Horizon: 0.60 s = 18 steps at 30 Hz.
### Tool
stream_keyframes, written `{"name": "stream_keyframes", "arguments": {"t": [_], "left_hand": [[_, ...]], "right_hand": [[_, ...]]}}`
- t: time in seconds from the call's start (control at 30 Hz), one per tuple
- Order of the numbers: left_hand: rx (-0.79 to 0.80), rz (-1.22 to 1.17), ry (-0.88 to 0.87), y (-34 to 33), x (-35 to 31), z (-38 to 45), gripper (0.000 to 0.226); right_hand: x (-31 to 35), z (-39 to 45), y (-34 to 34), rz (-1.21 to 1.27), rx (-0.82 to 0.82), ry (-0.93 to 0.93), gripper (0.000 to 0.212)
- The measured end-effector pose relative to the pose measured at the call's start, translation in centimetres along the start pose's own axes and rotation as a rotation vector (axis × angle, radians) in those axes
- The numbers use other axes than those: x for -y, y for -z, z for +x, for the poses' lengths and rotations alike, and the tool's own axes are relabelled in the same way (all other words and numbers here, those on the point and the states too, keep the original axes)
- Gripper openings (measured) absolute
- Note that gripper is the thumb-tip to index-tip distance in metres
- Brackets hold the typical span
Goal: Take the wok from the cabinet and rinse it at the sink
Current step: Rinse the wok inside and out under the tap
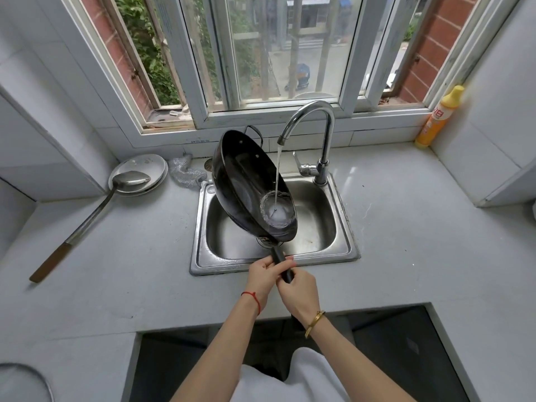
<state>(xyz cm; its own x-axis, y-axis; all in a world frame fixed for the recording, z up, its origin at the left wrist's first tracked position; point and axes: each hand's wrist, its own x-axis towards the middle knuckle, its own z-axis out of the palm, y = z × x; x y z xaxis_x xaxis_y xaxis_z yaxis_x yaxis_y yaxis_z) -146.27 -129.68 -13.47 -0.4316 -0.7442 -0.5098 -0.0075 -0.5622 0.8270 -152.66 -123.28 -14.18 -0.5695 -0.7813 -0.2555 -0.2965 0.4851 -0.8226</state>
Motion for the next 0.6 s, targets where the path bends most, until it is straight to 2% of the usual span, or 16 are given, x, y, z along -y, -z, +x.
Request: {"name": "stream_keyframes", "arguments": {"t": [0.43, 0.6], "left_hand": [[0.069, 0.009, 0.067, 0.6, 1.0, 1.6, 0.030], [0.100, 0.002, 0.091, 0.7, 1.2, 2.0, 0.019]], "right_hand": [[-0.5, -0.1, -0.5, -0.162, -0.148, -0.030, 0.019], [-0.4, -0.1, -0.6, -0.191, -0.152, -0.087, 0.017]]}}
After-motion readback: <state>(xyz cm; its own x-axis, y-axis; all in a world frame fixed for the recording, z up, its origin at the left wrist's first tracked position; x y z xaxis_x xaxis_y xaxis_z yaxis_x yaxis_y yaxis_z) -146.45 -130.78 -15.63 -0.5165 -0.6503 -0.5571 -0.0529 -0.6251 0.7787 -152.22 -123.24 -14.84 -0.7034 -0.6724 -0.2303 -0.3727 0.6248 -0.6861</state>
